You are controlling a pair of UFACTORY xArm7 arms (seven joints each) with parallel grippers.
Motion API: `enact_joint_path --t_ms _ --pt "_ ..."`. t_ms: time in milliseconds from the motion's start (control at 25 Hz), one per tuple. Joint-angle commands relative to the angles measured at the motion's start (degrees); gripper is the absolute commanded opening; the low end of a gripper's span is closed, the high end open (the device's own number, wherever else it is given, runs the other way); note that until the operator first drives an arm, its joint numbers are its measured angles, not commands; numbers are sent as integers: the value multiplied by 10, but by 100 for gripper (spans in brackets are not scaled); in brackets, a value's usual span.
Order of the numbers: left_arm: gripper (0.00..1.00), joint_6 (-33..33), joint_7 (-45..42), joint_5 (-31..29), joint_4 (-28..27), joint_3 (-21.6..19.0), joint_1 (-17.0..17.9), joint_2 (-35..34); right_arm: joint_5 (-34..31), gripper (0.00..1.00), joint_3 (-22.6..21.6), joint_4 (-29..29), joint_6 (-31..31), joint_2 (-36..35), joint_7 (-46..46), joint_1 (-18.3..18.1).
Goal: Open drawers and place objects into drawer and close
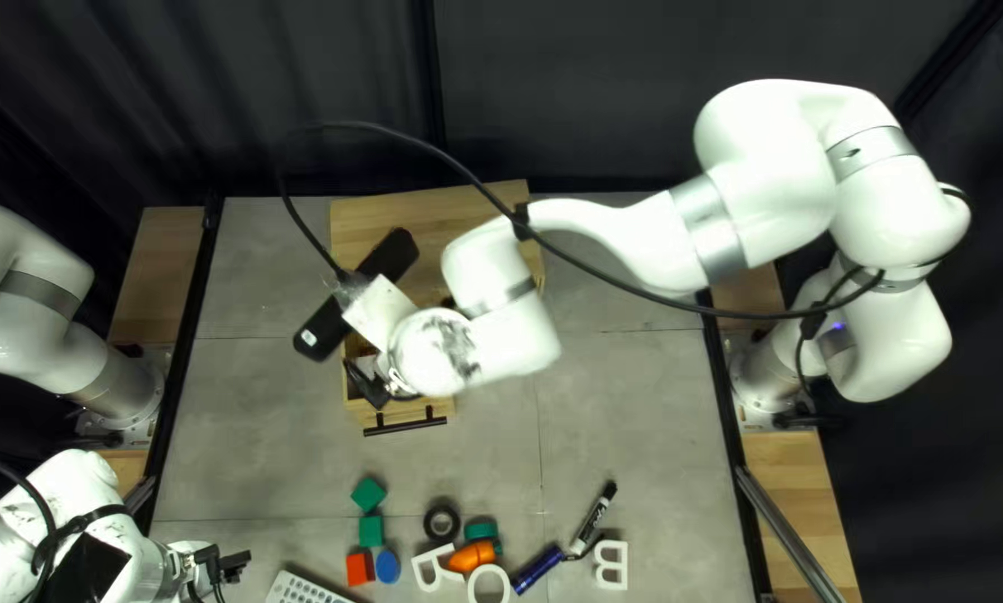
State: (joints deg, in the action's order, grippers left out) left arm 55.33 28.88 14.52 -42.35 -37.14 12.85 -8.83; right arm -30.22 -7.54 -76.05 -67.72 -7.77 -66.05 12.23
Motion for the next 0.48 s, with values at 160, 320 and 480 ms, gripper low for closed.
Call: enact_joint_path --t_ms 160,320,480 --pt "100 0 0 0 0 0 0 0 19 100 -54 89 -3 66 65 50" --pt "100 0 0 0 0 0 0 0 26 100 -84 115 11 77 128 80" --pt "100 0 0 0 0 0 0 0 12 100 -114 95 17 37 191 109"
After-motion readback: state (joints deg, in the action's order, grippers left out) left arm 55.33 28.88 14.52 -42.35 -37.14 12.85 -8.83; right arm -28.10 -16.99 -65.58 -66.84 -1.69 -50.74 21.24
